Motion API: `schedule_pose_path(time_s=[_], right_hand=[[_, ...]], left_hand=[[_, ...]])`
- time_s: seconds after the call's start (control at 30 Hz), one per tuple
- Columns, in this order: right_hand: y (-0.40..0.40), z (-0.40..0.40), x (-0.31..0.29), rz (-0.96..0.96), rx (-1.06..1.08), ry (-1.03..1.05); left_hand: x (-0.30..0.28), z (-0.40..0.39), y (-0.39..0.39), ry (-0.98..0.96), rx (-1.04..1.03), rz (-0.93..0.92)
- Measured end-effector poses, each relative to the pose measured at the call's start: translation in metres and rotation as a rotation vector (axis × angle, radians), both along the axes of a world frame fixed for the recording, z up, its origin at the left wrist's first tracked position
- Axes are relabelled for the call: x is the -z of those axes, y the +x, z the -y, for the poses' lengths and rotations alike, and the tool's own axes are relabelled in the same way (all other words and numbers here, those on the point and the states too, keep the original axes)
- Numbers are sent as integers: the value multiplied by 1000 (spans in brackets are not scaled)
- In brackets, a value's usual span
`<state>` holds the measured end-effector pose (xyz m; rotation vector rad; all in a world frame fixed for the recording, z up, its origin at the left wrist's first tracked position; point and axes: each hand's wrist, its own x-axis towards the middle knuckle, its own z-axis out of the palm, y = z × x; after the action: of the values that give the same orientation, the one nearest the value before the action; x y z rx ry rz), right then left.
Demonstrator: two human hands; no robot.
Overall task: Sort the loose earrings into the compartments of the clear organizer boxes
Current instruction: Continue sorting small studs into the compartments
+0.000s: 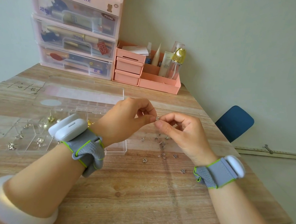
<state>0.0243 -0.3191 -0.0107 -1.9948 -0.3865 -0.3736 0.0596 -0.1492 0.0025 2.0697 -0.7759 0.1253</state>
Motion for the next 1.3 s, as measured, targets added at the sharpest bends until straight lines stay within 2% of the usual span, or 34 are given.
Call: schedule_pose_path(time_s=[0.33, 0.47, 0.57, 0.67, 0.83, 1.3], right_hand=[[-2, 0, -1, 57, 10, -12], [-1, 4, -3, 105, 46, 138], [1, 10, -3, 142, 174, 198], [1, 10, -2, 134, 213, 205], [2, 10, -1, 125, 225, 183], [1, 14, 2, 102, 339, 164]], left_hand=[[-2, -1, -4, 69, -46, 227], [-4, -3, -3, -133, -34, 91], [-7, -4, -3, -306, 70, -15], [-7, -4, -3, -394, 170, -57], [-6, -5, -4, -426, 202, -99], [-1, -6, -2, -392, 115, -147]])
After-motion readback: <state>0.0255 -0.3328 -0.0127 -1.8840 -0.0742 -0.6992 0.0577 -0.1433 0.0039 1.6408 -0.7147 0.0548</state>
